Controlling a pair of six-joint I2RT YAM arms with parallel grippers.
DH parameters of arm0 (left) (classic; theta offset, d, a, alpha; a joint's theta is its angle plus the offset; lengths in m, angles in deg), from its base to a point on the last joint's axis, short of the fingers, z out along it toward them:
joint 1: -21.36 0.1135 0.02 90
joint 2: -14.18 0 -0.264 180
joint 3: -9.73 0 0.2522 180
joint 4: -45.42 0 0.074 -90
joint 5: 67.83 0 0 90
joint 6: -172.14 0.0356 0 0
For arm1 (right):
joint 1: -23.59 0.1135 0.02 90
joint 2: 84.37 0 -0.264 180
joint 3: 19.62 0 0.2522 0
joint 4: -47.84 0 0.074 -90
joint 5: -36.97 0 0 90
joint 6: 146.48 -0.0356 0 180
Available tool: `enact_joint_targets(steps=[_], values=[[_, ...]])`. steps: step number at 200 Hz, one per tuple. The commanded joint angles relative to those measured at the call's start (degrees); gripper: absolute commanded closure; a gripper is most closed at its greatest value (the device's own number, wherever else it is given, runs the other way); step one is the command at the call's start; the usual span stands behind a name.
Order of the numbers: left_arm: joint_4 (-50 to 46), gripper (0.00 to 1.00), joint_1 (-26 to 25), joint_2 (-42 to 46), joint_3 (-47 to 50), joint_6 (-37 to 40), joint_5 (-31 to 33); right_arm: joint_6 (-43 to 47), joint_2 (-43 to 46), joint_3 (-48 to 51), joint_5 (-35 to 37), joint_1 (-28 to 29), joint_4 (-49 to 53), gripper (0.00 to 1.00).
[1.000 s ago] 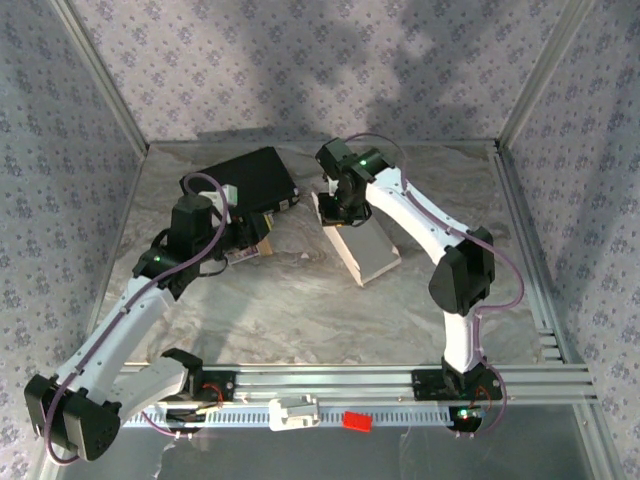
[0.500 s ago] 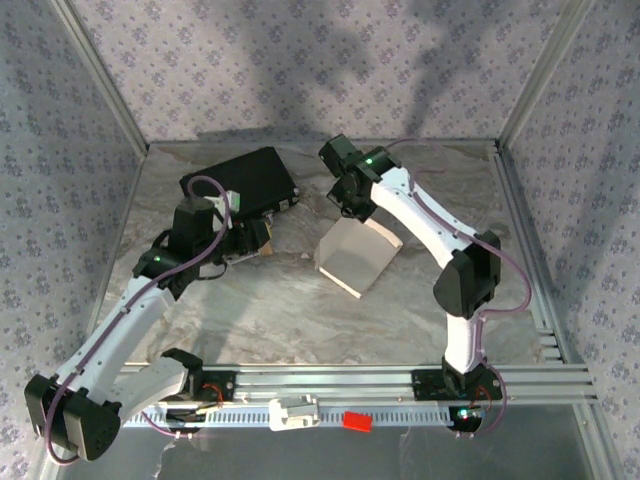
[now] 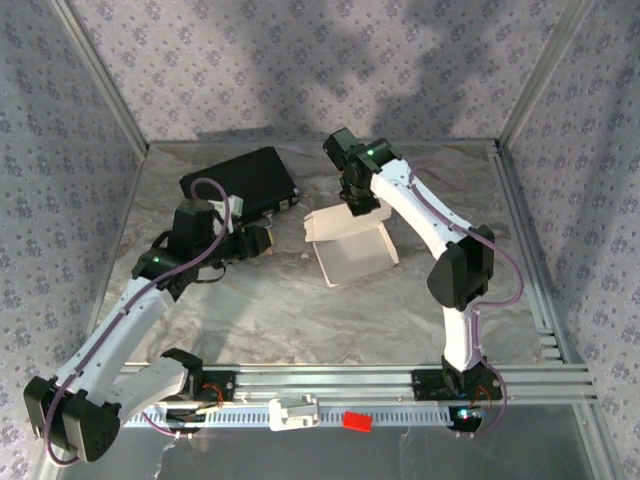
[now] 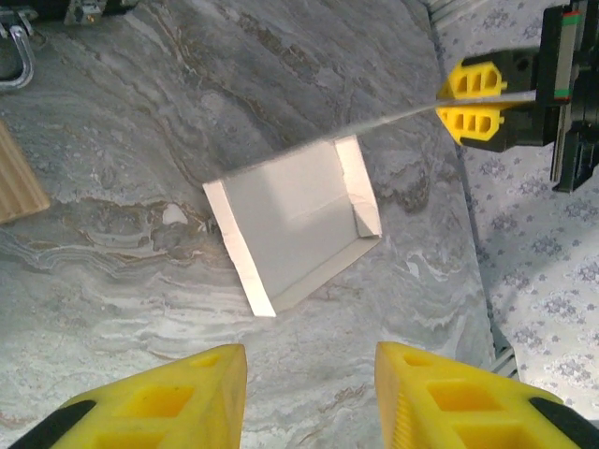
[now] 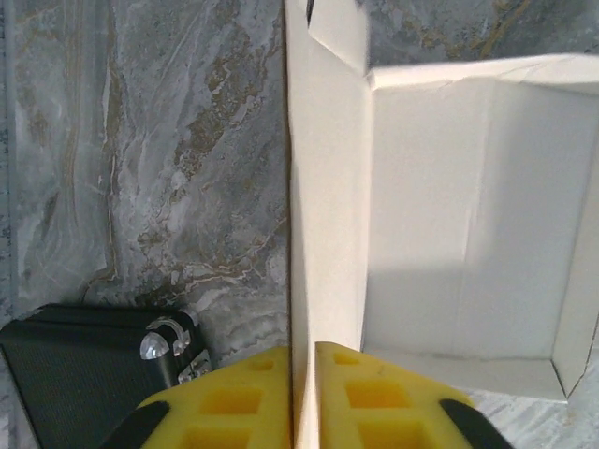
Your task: Fold the paper box
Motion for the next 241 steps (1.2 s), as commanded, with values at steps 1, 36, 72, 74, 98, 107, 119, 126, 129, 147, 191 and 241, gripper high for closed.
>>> enact_joint_targets(steps=[1, 36, 72, 74, 98, 107, 119, 126, 129, 147, 191, 241], values=[[-1.11, 0.59, 0.02, -0.69, 0.17, 2.35, -2.18, 0.0, -0.2, 0.95, -0.78, -0.89, -2.72, 0.82], [-0.36, 0.58, 0.01, -4.21, -1.48, 6.1, -2.52, 9.29, 2.06, 1.41, 0.48, -1.87, -5.59, 0.7], [0.83, 0.54, -1.36, -9.69, -3.8, 14.33, -2.3, 31.35, 7.87, 2.61, 2.33, -4.22, -9.77, 0.53], [0.83, 0.54, -1.38, -10.12, -4.01, 15.01, -2.34, 33.59, 8.41, 2.8, 2.14, -4.53, -10.43, 0.53], [0.7, 0.52, -2.0, -15.85, -6.61, 22.65, -2.82, 65.15, 15.89, 9.88, -5.92, -9.0, -19.61, 0.45], [1.11, 0.52, -2.18, -17.91, -7.48, 25.22, -2.9, 76.8, 19.23, 14.17, -13.89, -11.66, -22.57, 0.45], [2.75, 0.52, -2.44, -20.39, -8.11, 27.95, -3.36, 87.65, 23.6, 20.05, -20.55, -15.46, -22.35, 0.44], [3.84, 0.52, -2.51, -21.49, -8.23, 29.2, -3.53, 93.54, 25.89, 23.5, -24.17, -18.0, -22.16, 0.43], [4.23, 0.51, -2.53, -22.1, -8.28, 29.69, -3.64, 95.54, 26.7, 24.75, -24.85, -19.06, -21.55, 0.43], [4.53, 0.51, -2.45, -25.63, -10.18, 32.43, -3.28, 103.72, 29.3, 31.78, -30.71, -25.22, -18.99, 0.43], [5.76, 0.5, -3.22, -34.6, -15.69, 36.55, -4.98, 118.47, 29.69, 45.56, -46.75, -34.19, -30.99, 0.37], [7.04, 0.49, -3.33, -38.63, -17.22, 37.61, -3.54, 128.89, 18.75, 38.19, -48.3, -36.02, -27.35, 0.33]])
